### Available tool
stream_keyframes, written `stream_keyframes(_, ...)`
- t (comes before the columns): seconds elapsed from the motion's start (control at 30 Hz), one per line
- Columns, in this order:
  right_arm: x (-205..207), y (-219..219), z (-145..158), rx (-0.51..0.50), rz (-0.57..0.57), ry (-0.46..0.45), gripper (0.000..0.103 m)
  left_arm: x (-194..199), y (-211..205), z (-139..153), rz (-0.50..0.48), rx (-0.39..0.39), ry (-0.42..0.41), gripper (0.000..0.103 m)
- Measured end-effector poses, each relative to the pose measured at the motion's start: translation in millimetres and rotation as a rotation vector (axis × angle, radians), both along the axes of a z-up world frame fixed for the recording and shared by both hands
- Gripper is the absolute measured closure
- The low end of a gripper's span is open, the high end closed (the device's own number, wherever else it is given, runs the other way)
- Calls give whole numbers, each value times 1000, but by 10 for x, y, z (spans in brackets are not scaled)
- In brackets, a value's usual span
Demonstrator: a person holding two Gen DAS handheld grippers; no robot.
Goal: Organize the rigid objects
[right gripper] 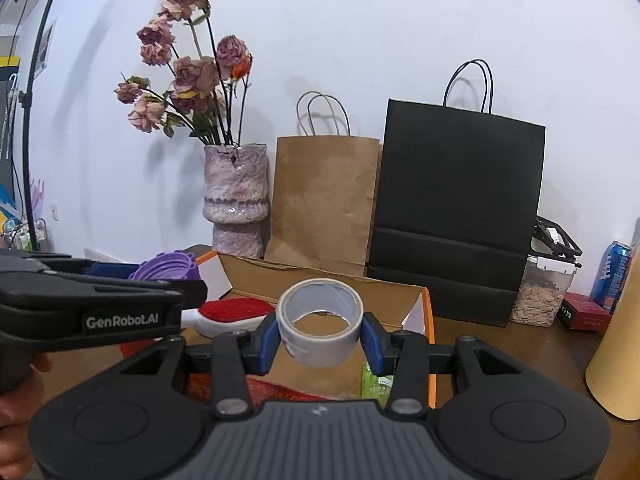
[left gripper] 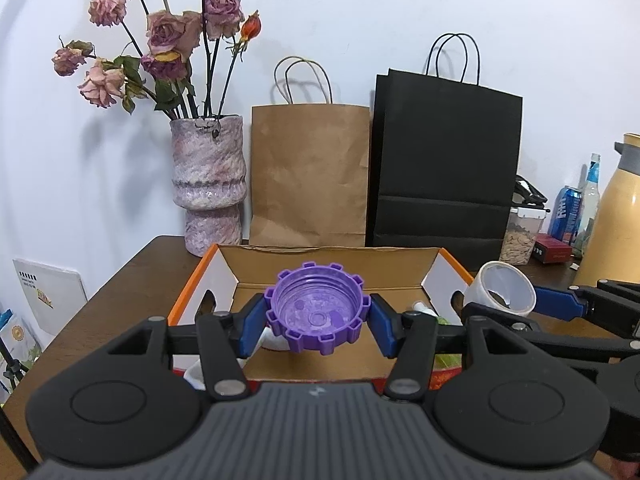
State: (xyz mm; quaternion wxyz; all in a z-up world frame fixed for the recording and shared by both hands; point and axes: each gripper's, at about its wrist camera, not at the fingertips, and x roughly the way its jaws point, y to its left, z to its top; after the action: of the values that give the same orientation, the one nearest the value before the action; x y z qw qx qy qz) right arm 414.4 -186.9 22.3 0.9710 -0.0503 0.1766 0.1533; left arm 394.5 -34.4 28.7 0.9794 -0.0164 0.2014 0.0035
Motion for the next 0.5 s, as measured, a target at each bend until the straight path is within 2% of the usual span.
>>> stream_keyframes(0.5, 540, 20, -85, -20, -4, 36, 61, 484, 2, -108, 26, 7, 40, 47)
